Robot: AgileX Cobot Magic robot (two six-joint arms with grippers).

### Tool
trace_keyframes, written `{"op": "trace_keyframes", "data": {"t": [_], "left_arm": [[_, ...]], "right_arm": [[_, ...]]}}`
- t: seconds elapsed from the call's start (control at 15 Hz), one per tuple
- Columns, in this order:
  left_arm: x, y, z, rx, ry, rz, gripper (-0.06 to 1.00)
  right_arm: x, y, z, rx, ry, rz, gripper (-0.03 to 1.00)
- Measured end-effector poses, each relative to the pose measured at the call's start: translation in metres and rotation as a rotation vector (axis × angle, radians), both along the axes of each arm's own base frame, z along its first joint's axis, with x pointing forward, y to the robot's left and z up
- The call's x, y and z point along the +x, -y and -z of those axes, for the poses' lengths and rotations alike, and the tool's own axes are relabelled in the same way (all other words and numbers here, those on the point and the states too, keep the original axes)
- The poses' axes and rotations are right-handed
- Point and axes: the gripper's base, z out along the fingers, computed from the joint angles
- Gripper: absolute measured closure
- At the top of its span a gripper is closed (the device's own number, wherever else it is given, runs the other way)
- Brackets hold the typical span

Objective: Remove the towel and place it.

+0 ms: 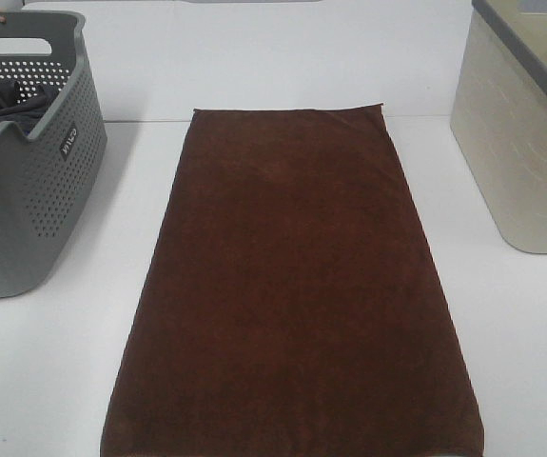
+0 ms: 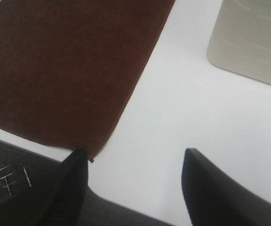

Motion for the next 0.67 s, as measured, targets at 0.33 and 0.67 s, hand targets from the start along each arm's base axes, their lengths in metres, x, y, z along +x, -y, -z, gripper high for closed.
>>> {"op": "trace_keyframes", "data": {"t": [0.33,0.67], "left_arm": [[-0.0005,0.0014,-0.0002,-0.003,0.003,0.022,0.26],[-0.0012,0.0009,-0.0005,-0.004,0.009,0.017,0.26]], "right_arm": [[-0.0006,-0.0001,-0.0001,0.005,0.006,-0.002,0.4],[-0.0006,-0.0001,-0.0001,0.006,0.006,-0.001,0.4]]}}
